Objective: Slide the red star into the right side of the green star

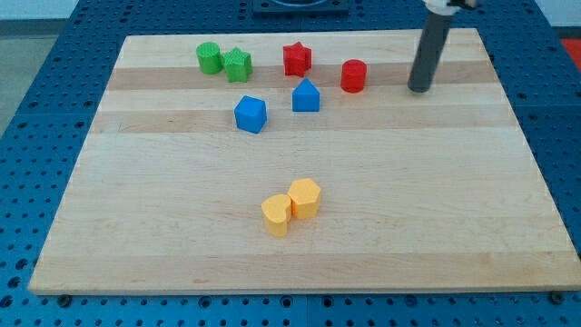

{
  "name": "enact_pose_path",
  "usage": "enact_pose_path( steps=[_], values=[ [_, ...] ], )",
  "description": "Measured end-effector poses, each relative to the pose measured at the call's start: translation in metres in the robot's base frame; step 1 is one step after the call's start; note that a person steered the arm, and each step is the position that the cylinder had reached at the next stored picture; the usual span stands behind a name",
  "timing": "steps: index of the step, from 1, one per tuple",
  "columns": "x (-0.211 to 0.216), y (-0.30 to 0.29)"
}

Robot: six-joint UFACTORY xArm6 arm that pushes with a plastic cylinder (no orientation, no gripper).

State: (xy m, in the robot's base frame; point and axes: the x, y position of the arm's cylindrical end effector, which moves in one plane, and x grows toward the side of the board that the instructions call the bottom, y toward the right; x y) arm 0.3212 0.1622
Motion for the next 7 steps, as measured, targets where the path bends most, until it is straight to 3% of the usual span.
enact_pose_path(
  steps=[2,4,6,7],
  values=[
    [-0.010,-0.105],
    [-0.055,-0.094],
    [-0.056,-0.167],
    [-0.063,-0.174]
  ],
)
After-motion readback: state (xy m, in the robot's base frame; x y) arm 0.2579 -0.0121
